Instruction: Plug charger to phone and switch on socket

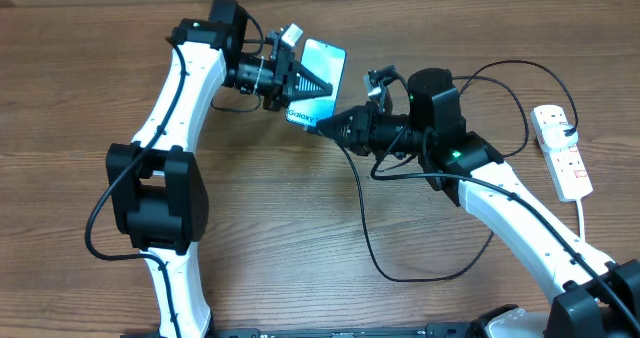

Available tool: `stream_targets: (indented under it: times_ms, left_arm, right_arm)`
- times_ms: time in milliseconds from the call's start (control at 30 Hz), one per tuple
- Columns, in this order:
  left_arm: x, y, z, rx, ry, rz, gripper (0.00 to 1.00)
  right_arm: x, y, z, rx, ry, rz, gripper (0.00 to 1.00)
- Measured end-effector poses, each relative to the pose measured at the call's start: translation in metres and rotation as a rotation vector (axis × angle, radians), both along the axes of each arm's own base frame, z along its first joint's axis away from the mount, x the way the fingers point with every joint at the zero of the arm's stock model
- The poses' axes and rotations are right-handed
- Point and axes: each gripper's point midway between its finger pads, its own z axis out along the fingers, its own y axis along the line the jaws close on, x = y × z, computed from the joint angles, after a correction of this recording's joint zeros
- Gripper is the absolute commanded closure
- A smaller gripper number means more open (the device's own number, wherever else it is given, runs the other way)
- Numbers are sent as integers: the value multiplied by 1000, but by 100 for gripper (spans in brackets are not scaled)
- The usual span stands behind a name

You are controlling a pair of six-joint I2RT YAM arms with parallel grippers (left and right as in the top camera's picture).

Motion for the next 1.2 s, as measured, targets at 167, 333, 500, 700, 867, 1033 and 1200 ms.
stream_targets:
  times_ms: [167, 333, 500, 700, 867, 1033, 1200]
  left_arm:
    - [10, 15, -35, 236, -3, 59, 96]
    - [16, 40, -66, 471, 1, 116, 96]
    - [10, 72, -97, 807, -6, 137, 96]
    - [-11, 82, -123, 1109, -30, 101, 96]
    - [-37, 79, -153, 1242, -21, 50, 96]
    - [-51, 80, -174, 1282, -14, 41, 96]
    - [-57, 83, -178, 1289, -3, 46, 96]
  right_arm:
    - [-21, -19, -41, -153, 100, 24, 96]
    - [-45, -56, -91, -420, 197, 7, 96]
    - [-47, -99, -120, -685, 208, -75, 96]
    - [-38, -123, -128, -821, 167, -143, 96]
    - [-36, -138, -131, -907, 151, -167, 96]
    - [-35, -142, -133, -937, 130, -162, 96]
    - [-43, -152, -147, -984, 141, -155, 96]
